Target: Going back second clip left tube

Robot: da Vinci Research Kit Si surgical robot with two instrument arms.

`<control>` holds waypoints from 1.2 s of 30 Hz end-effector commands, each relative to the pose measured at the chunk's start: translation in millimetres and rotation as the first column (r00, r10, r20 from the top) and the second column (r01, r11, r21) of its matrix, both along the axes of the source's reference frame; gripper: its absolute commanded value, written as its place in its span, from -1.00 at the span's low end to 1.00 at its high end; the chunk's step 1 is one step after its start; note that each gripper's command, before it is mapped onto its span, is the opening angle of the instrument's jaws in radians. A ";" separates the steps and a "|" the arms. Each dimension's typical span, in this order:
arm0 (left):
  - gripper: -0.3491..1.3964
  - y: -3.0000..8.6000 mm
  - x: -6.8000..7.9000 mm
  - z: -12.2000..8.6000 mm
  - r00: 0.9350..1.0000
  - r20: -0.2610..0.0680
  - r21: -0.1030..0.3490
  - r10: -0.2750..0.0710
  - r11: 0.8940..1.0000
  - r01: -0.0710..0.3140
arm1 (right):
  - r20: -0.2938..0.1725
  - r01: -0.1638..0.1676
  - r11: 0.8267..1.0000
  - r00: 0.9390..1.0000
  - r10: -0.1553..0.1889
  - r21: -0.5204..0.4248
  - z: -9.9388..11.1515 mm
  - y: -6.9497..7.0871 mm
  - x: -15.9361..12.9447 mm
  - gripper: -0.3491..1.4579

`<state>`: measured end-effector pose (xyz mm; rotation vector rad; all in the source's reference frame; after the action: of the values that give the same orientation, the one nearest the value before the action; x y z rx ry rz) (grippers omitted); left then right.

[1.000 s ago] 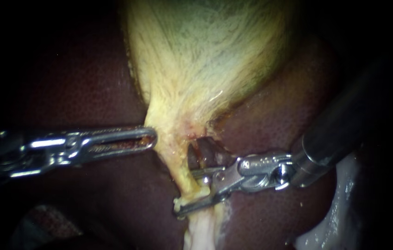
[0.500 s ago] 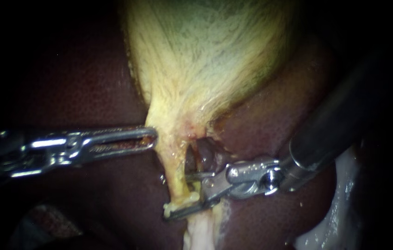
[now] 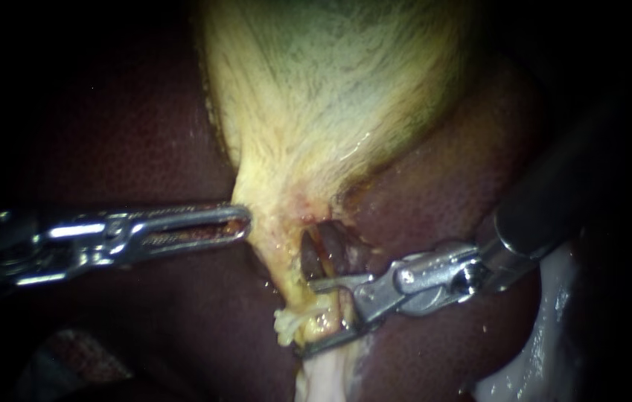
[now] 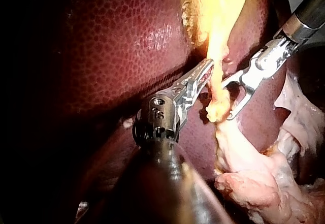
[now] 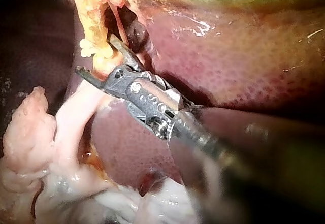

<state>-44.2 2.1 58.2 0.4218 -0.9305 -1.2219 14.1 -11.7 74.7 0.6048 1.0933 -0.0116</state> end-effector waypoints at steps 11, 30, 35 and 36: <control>-1.00 0.0 0.1 0.0 1.000 0.001 0.000 0.001 1.000 -0.001 | 0.021 -0.061 0.998 0.998 0.061 -0.014 -2.6 2.7 -2.6 0.06; -1.00 -0.1 0.3 0.2 1.000 0.001 -0.001 0.002 1.000 -0.002 | 0.000 -0.069 0.993 0.998 0.070 -0.096 -8.7 7.4 -10.6 0.05; -1.00 -0.1 0.2 0.3 1.000 0.002 0.000 0.003 1.000 -0.003 | -0.022 -0.048 0.989 0.999 0.046 -0.138 -10.2 7.9 -10.9 0.05; -1.00 -0.1 0.2 0.3 1.000 0.002 0.000 0.003 1.000 -0.003 | -0.026 -0.044 0.988 0.999 0.041 -0.147 -10.4 8.0 -11.0 0.05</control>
<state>-44.0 2.0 58.4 0.4244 -0.9321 -1.2183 3.0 -3.6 64.0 0.4461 1.1202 -0.0672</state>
